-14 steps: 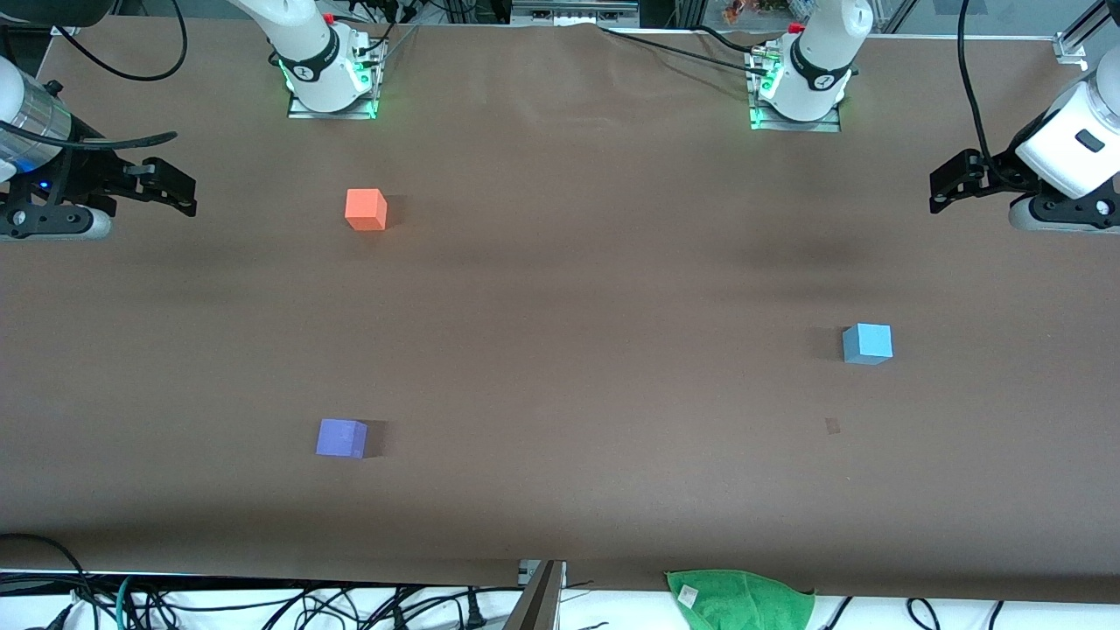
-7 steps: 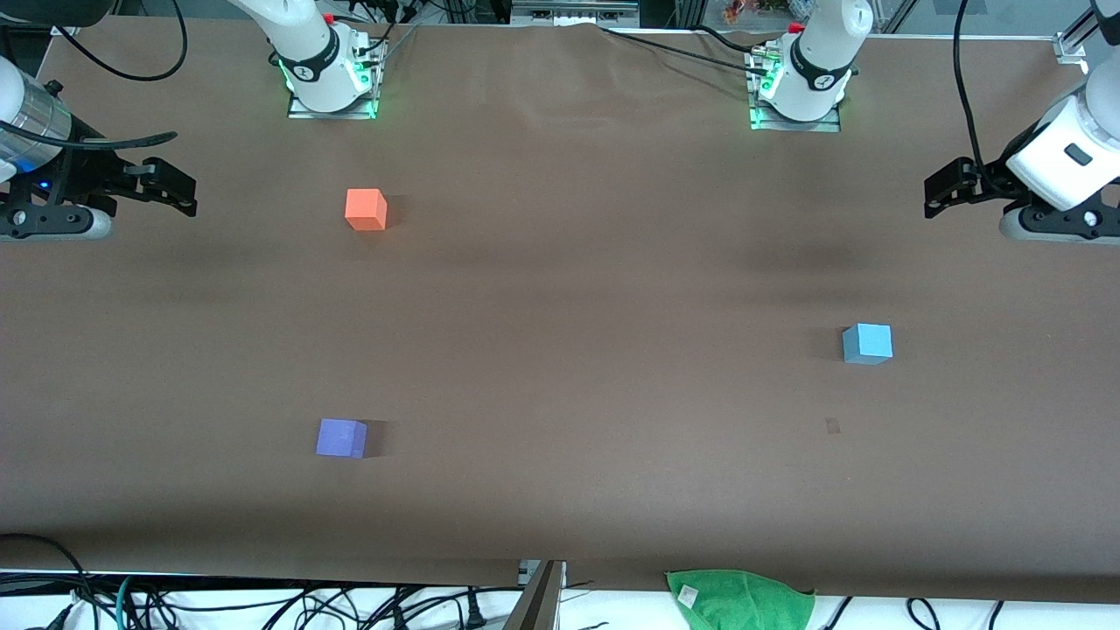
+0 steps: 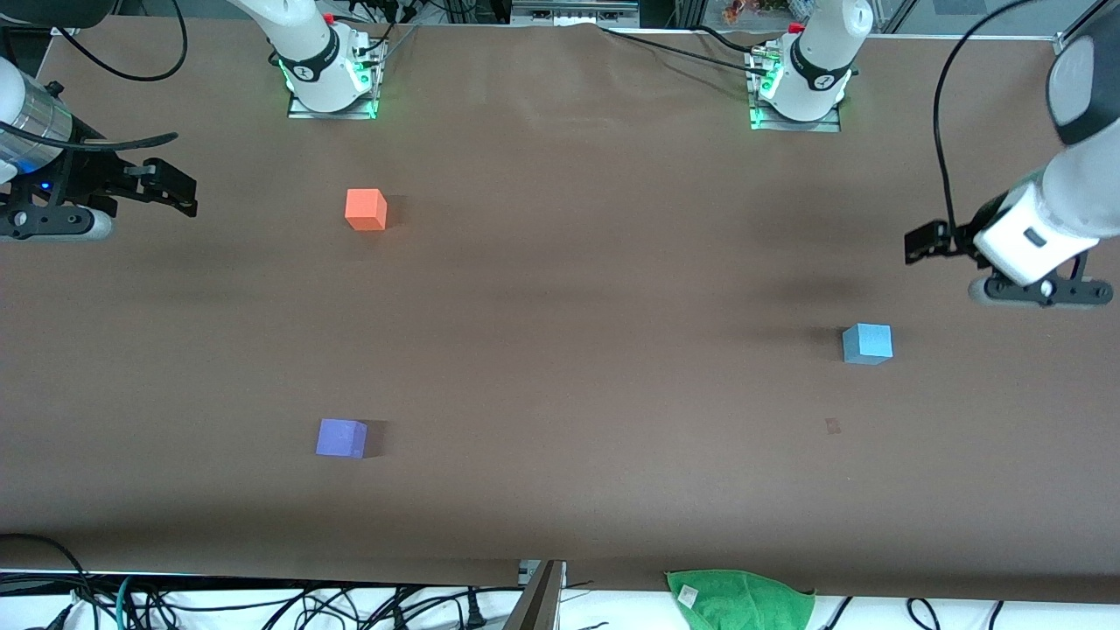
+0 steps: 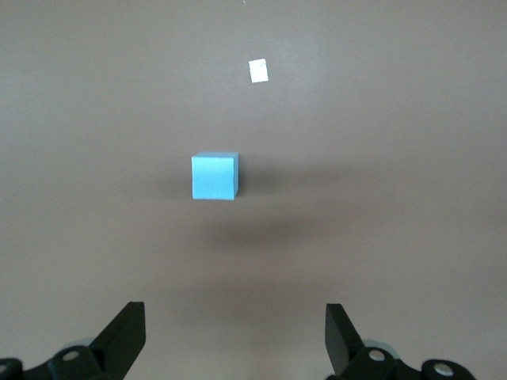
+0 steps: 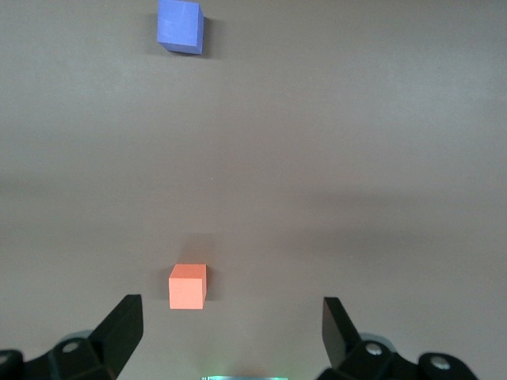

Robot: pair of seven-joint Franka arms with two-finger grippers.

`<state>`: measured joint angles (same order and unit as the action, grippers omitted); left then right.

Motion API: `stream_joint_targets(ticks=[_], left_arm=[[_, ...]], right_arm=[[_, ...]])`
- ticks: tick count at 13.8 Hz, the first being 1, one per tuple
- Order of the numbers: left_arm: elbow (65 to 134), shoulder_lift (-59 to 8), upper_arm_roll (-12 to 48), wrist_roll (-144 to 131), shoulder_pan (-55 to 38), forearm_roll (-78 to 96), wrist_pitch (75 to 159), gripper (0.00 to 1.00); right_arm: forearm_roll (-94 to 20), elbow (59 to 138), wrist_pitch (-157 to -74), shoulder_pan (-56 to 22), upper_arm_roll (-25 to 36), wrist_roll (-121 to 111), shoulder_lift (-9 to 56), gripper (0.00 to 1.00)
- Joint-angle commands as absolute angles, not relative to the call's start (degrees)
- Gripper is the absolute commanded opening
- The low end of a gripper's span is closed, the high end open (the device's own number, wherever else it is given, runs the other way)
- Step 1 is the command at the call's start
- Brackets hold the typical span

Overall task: Place blue block between orange and purple blocks
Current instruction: 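Reach the left gripper down to the light blue cube and grasp it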

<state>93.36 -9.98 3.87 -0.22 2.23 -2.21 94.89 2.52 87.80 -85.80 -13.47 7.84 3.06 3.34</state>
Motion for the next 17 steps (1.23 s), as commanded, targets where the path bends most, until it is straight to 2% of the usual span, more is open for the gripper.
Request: stream_joint_targets(ticks=[1,9,11,17], left_arm=[[95.3,-14.0,4.2,0.3,3.6,-1.9,100.7,1.00],[117.6,-19.6,4.2,8.7,5.6,-2.3,137.1,1.00],[118.5,-20.9,4.0,10.1,5.6,-3.4,139.9,1.00],[117.8,-24.0,1.5,9.9,5.9,-4.7,141.3,1.00]], right_arm=[[1.6,86.9,-85.3,-13.6,7.9,2.4,3.8,1.00],[1.5,86.9,-85.5,-13.5,7.9,2.5,4.0,1.00],[1.5,86.9,-85.5,-13.5,7.9,2.5,4.0,1.00],[1.5,86.9,-85.4,-13.4,7.9,2.5,4.0,1.00]])
